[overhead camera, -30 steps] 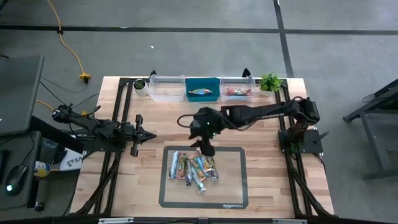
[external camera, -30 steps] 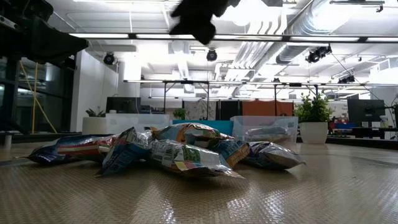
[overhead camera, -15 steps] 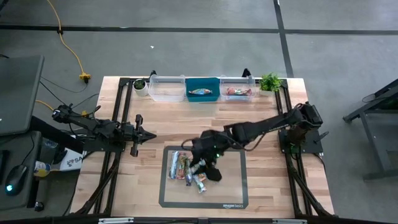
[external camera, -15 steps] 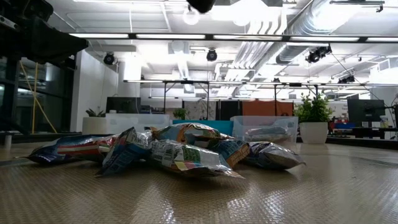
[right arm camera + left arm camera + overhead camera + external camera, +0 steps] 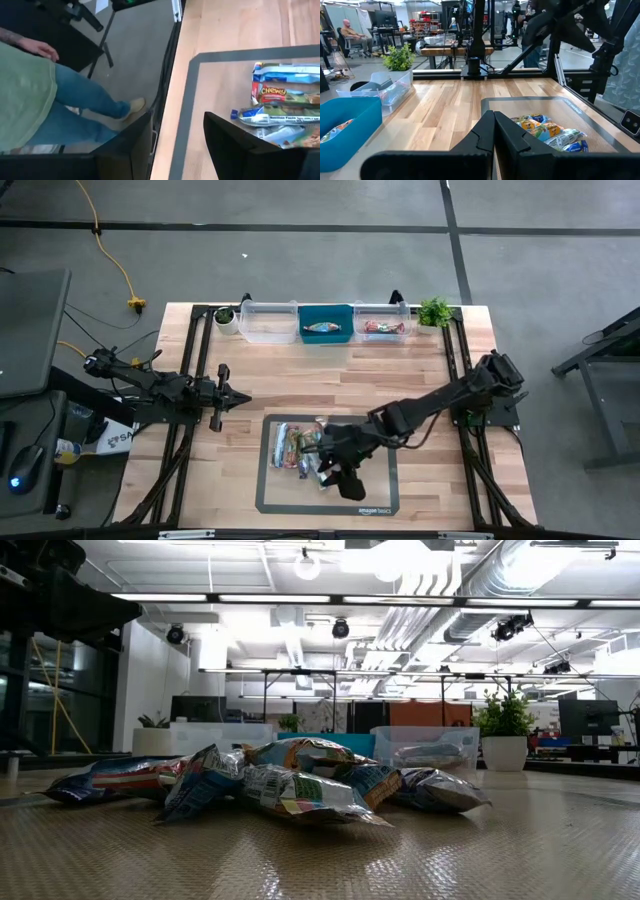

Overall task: Pick and place Granola Bars by type
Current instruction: Put the yellow granola bar into the blue bin

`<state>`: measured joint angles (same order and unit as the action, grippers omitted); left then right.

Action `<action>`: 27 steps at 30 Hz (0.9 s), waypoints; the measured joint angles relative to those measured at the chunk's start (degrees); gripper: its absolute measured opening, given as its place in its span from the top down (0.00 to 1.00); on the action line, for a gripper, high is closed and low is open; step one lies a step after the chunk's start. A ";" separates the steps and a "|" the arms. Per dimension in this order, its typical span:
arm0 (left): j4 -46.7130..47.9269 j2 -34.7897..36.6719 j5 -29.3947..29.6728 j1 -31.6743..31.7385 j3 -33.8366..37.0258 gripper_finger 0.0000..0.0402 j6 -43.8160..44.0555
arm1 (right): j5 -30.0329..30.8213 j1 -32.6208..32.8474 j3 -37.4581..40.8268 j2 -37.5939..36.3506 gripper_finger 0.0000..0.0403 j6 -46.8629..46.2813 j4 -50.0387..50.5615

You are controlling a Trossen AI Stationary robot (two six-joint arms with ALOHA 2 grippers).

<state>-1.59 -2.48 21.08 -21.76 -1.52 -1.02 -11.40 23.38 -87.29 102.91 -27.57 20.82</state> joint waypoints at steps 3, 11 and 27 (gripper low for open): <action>0.00 -0.01 0.00 -0.01 -0.02 1.00 0.00 | 2.04 1.62 0.00 0.00 0.60 -0.78 -1.38; 0.00 0.00 0.00 -0.02 -0.02 1.00 0.00 | 7.81 4.16 -0.02 0.02 0.60 -7.58 -11.98; -0.01 0.00 0.00 -0.01 -0.01 1.00 0.00 | 30.92 5.92 -0.02 0.13 0.60 -23.33 -17.12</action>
<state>-1.60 -2.48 21.08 -21.77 -1.53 -1.02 19.52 29.30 -87.31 103.04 -50.91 3.69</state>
